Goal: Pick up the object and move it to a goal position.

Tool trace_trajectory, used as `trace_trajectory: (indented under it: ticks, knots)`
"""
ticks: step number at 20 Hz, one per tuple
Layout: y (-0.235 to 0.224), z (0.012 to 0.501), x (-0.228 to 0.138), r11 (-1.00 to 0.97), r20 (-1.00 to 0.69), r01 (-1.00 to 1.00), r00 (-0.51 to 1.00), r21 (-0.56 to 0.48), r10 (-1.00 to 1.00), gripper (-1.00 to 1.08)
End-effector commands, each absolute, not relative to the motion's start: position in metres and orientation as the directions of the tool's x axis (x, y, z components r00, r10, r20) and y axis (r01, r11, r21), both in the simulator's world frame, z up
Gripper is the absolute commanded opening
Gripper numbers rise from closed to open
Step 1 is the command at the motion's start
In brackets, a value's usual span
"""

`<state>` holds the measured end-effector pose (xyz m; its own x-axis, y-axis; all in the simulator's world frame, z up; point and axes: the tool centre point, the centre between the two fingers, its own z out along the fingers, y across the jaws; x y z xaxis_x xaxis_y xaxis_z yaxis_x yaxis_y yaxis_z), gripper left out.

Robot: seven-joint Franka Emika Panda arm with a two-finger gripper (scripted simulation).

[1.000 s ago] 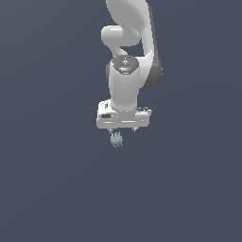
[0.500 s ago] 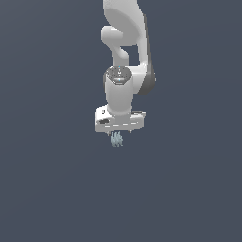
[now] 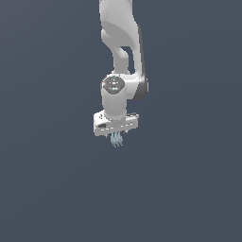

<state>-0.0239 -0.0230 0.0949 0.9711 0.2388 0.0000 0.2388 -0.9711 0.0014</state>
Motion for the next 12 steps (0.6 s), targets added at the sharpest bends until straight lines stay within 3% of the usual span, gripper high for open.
trace_trajectory:
  ticks: [1, 12]
  knots:
    - [-0.024, 0.091, -0.026, -0.968, 0.000, 0.251, 0.968, 0.000, 0.251, 1.00]
    - [-0.024, 0.069, -0.027, -0.968, 0.000, 0.251, 0.968, 0.000, 0.251, 1.00]
